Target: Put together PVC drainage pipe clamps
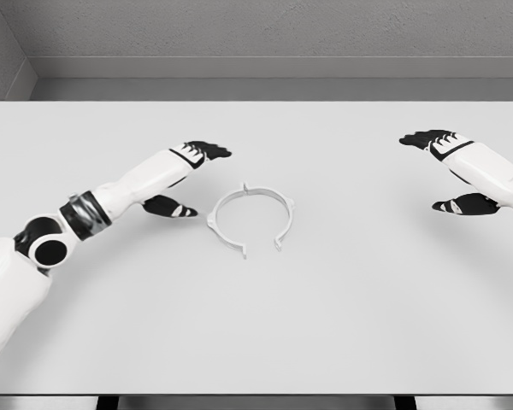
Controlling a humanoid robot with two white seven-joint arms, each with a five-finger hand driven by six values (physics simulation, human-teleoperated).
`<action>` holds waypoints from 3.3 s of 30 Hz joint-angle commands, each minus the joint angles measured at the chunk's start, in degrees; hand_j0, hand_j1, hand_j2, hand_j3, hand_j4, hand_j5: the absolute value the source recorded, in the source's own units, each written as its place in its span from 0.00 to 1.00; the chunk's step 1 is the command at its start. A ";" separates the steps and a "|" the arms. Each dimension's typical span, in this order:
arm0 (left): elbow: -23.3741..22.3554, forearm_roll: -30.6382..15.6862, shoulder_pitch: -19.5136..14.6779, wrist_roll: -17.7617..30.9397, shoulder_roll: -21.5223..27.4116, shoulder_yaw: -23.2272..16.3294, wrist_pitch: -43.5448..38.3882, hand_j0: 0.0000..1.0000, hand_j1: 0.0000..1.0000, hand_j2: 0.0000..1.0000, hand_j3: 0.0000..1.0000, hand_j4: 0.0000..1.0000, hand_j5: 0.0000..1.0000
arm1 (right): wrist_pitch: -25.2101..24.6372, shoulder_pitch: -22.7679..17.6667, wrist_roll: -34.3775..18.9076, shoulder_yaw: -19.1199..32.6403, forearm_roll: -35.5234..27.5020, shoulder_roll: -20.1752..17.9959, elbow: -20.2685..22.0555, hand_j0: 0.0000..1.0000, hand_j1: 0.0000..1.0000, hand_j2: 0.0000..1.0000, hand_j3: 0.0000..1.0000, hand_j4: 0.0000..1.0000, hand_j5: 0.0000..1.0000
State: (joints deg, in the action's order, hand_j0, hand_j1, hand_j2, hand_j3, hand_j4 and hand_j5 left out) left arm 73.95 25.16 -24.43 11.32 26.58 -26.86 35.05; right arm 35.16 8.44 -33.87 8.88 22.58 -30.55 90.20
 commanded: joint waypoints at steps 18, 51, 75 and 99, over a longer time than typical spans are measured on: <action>-1.53 -0.02 1.05 -0.07 0.31 0.05 -0.05 1.00 1.00 1.00 1.00 1.00 1.00 | -0.16 0.09 0.12 0.00 -0.43 0.05 -0.02 1.00 1.00 1.00 1.00 1.00 1.00; -1.61 0.51 1.14 0.02 -3.91 -0.03 -0.05 1.00 1.00 1.00 1.00 1.00 1.00 | -0.16 0.09 0.12 -0.09 -0.43 -0.04 -0.28 1.00 1.00 1.00 1.00 1.00 1.00; -6.01 0.33 0.44 0.02 -4.17 0.76 -0.05 1.00 1.00 1.00 1.00 1.00 1.00 | -0.16 0.09 0.12 -0.09 -0.43 -0.04 -0.28 1.00 1.00 1.00 1.00 1.00 1.00; -5.13 0.51 1.05 0.11 -7.07 0.49 -0.05 1.00 1.00 1.00 1.00 1.00 1.00 | -0.16 -0.09 0.12 0.00 -0.52 -0.04 -0.28 1.00 1.00 1.00 1.00 1.00 1.00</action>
State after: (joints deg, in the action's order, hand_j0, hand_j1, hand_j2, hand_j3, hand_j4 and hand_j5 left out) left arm 68.65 26.08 -23.29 11.45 19.68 -26.37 35.05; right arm 35.16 8.35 -33.79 8.86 22.50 -30.54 89.89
